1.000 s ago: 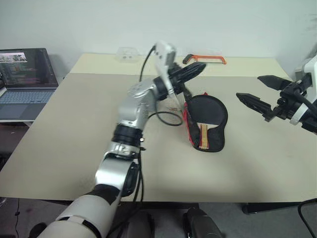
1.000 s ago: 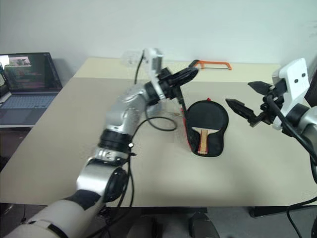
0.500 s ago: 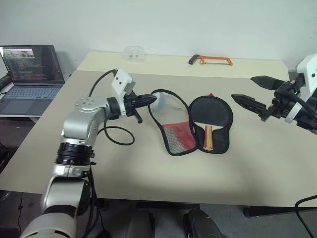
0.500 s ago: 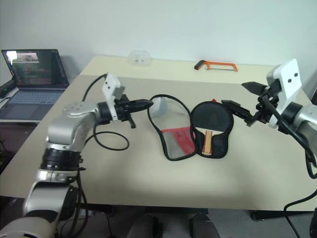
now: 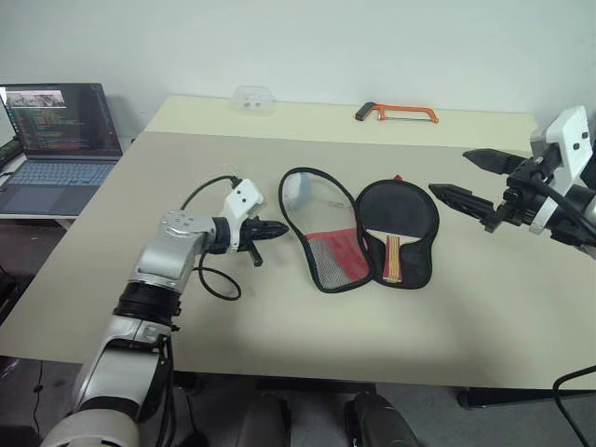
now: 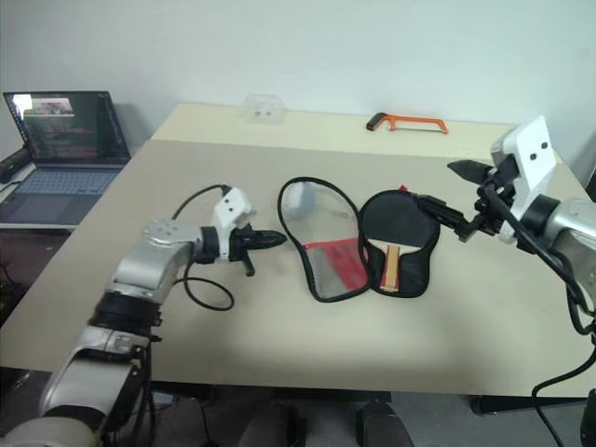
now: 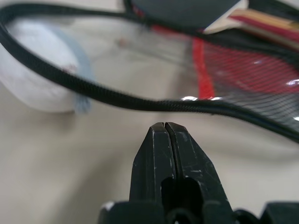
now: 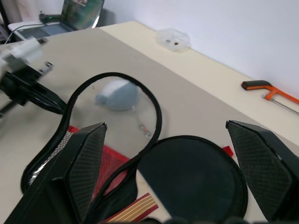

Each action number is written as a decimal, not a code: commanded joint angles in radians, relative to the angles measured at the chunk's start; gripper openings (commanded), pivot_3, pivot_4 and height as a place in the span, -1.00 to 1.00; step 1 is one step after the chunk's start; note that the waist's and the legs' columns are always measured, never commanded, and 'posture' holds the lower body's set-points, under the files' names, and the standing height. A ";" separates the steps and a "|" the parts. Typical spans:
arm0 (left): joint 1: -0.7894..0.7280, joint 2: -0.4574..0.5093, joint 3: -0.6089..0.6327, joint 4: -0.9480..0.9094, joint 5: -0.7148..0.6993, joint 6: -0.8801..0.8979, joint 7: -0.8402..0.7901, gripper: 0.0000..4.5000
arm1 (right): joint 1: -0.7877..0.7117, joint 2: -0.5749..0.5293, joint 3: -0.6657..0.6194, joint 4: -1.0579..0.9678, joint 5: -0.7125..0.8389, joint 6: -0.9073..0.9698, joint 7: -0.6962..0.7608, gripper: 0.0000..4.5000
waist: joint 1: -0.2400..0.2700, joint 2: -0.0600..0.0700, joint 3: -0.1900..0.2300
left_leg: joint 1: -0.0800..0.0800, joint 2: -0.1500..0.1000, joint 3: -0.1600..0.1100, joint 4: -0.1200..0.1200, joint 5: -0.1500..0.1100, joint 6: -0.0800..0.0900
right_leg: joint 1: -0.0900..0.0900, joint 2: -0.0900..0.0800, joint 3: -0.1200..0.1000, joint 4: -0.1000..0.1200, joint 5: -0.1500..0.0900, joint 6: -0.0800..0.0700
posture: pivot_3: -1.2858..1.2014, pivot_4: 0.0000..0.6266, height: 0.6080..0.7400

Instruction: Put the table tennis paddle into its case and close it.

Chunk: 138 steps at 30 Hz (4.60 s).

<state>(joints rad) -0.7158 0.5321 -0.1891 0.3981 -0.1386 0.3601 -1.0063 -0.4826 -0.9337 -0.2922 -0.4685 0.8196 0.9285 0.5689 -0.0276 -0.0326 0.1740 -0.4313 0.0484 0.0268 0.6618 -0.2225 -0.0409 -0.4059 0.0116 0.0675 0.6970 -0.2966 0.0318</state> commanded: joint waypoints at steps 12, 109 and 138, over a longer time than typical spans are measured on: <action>-0.189 -0.261 0.091 0.078 -0.097 -0.013 0.065 -0.99 | -0.012 -0.010 -0.041 -0.066 0.029 0.002 -0.018 1.00 | -0.001 0.000 0.000 | -0.001 -0.001 0.000 0.000 0.000 0.000 | 0.000 0.000 -0.001 -0.001 0.000 0.000 | 0.03 -0.52 1.00; 0.056 0.061 -0.019 -0.498 -0.141 0.266 -0.061 0.99 | 0.273 0.630 -0.082 0.468 0.627 0.073 -0.615 1.00 | -0.027 0.003 -0.003 | 0.003 0.001 0.000 -0.002 0.000 0.000 | 0.001 0.001 0.003 0.000 0.000 0.001 | 0.03 -0.52 1.00; 0.034 0.064 -0.034 -0.461 -0.127 0.240 -0.077 1.00 | 0.441 0.357 0.039 0.401 0.460 0.319 -0.395 -0.99 | 0.024 -0.011 -0.011 | 0.013 0.010 0.002 -0.010 -0.005 0.006 | 0.018 0.001 0.001 -0.020 0.000 0.000 | 0.03 -0.52 1.00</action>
<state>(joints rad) -0.6608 0.5961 -0.2246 -0.0585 -0.2672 0.6201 -1.0804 -0.1063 -0.5478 -0.2929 -0.0731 1.3244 1.1776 0.1375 -0.0031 -0.0432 0.1627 -0.4180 0.0578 0.0289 0.6498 -0.2270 -0.0348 -0.3880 0.0127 0.0688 0.6758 -0.2965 0.0319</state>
